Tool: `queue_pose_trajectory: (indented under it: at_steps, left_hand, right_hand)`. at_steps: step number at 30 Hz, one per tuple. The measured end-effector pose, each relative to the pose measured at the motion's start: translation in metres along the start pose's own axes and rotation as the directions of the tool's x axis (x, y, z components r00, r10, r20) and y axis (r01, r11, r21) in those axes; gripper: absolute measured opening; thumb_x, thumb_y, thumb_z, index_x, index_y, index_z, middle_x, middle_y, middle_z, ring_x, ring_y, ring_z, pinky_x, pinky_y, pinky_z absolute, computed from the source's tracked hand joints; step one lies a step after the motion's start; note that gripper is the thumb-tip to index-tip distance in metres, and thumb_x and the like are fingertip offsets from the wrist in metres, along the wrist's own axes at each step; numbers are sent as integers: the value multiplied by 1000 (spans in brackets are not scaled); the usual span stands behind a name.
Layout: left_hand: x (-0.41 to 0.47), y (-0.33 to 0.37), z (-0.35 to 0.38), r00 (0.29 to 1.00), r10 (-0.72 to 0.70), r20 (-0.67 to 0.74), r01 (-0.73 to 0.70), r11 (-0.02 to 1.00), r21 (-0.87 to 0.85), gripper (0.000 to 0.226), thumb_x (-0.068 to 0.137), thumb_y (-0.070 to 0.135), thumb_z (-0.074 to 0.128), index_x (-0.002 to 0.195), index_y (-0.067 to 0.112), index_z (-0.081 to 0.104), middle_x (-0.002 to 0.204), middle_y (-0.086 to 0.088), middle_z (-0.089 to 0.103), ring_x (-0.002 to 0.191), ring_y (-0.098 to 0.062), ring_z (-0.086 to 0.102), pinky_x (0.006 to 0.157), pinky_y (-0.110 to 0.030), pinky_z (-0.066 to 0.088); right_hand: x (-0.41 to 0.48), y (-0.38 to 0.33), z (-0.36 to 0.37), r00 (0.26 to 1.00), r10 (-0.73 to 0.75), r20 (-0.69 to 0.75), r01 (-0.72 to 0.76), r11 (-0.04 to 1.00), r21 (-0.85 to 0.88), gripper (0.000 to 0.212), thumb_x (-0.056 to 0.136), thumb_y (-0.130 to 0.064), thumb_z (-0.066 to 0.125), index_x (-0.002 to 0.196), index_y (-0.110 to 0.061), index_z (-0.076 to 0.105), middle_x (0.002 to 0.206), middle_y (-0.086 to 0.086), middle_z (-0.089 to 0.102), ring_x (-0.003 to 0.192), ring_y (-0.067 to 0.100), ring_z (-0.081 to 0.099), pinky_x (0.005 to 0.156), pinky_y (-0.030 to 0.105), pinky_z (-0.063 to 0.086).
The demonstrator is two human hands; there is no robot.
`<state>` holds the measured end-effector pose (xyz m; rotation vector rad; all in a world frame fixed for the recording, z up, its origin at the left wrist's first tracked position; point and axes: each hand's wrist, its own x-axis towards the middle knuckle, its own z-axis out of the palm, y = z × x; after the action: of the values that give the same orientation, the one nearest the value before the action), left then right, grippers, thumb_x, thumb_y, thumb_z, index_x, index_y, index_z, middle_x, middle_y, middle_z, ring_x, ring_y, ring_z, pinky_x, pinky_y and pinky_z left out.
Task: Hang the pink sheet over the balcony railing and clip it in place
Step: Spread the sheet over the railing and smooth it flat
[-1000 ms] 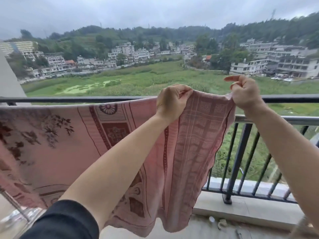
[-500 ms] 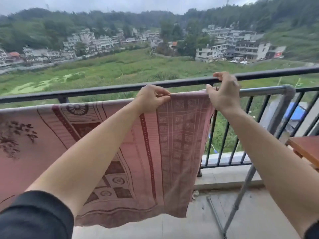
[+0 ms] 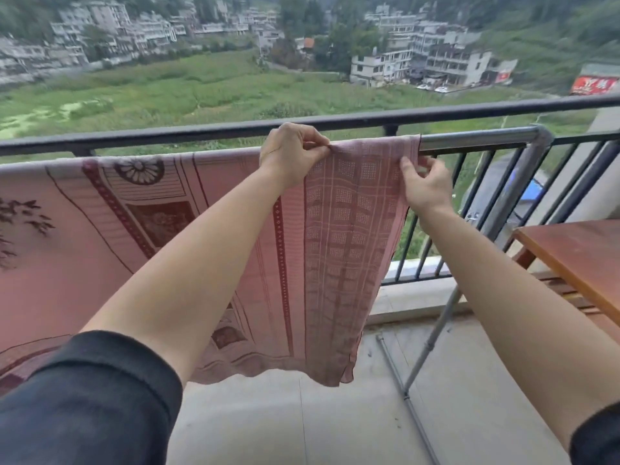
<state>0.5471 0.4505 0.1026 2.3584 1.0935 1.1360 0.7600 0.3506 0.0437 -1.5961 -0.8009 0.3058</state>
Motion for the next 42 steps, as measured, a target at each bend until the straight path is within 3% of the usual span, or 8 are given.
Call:
queue_pose_trajectory:
  at_steps: [5,13,23,27,30,35,39,42]
  left_hand:
    - [-4,-6,4,1000,7,-16,-6,1000,25,17,82,44,71,96,36,76,83,19,71,89,-3,67,92,-34,53]
    - [-3,25,19,990,-80,-117,75,996,-48,12,88,28,70,95,22,78,86,12,71,87,-7,68,88,-28,55]
    - [50,179,129,968,98,-230,-105,994,-20,15,90,25,67,99,18,77,96,4,75,87,-12,69,81,-35,58]
    - [50,194,180,997,-22,-67,30,993,115,25,93,42,58,107,27,73,102,5,74,99,-18,66,91,-40,52]
    - [41,176,198,996,6,89,-34,948,317,41,95,48,51,126,25,64,124,1,67,118,-22,59,105,-46,40]
    - [40,170,184,971,130,-199,-37,909,416,37,100,39,42,121,18,65,126,-6,65,119,-28,55,107,-45,32]
    - [37,144,171,929,21,-371,214,787,579,48,100,48,30,119,18,62,127,-9,59,124,-29,48,111,-56,16]
    - [25,121,162,945,-136,-297,299,725,620,65,99,55,12,106,18,65,113,-10,65,112,-31,53,110,-54,17]
  right_hand:
    - [-8,8,-10,991,64,116,-73,994,76,32,98,-47,49,88,-22,67,95,2,74,87,18,68,88,46,58]
    - [18,-11,-51,972,-34,232,10,994,105,17,98,-31,54,95,-22,68,89,-1,70,80,17,64,83,46,58]
    - [121,1,-190,998,-35,48,27,987,161,24,100,-33,48,92,-18,64,84,1,65,74,16,59,69,33,51]
    - [152,18,-228,993,-96,74,107,981,-163,19,96,-32,58,104,-16,64,96,1,64,84,17,57,70,28,43]
    - [159,42,-238,995,-61,80,87,920,-381,42,96,-30,56,134,-14,49,125,11,56,98,21,53,76,25,36]
    - [168,39,-224,952,-287,107,304,848,-434,43,103,-37,37,140,-17,46,140,13,45,127,29,45,105,40,36]
    - [158,21,-193,757,-579,302,645,590,-486,47,103,-43,34,141,-19,49,142,10,49,134,28,43,111,47,31]
    - [149,24,-168,670,-565,481,737,435,-517,48,103,-51,28,134,-25,55,133,6,60,123,28,54,106,46,33]
